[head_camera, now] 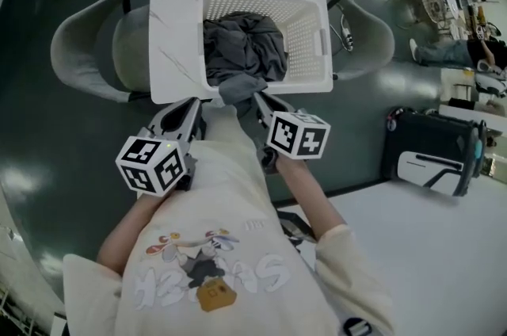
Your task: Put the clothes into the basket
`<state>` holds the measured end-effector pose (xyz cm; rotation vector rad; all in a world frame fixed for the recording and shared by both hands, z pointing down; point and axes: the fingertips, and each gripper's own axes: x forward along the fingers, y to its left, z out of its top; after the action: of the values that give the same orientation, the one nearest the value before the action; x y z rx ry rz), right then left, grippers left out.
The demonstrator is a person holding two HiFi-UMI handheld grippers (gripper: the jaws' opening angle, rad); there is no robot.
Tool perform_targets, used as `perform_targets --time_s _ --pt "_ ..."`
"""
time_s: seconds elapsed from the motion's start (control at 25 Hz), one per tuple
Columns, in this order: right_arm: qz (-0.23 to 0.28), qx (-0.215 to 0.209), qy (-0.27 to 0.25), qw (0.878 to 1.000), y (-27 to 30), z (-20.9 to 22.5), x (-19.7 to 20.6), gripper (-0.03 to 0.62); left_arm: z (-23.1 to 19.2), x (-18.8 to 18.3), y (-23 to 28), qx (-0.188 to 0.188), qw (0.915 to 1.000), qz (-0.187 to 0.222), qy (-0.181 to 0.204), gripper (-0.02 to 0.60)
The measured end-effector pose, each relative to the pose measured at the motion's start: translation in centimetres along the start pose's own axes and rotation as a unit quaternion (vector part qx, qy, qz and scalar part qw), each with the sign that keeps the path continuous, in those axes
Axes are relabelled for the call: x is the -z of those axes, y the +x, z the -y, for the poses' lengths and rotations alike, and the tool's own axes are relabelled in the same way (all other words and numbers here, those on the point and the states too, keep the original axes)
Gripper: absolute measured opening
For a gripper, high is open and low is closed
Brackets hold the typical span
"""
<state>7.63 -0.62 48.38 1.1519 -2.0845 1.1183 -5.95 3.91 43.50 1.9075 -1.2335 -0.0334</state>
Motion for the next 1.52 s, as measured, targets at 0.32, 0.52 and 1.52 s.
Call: perform_targets --time_s 0.32,0.52,1.52 --pt "0.044 -0.007 -0.010 0.999 0.5 0.8 -3.7 0.018 0.5 0.3 -0.6 0.002 1.0000 0.006 -0.002 0.011" --pt "0.090 0.025 -0.023 0.995 0.5 2.5 -8.1 0.021 1.1 0.7 -0.3 0.005 1.0000 0.000 0.008 0.011" --pt "0.042 -0.076 -0.022 0.996 -0.6 -4.6 -0.9 0.021 1.5 1.1 -0.7 0.009 0.9997 -0.013 0.019 0.011"
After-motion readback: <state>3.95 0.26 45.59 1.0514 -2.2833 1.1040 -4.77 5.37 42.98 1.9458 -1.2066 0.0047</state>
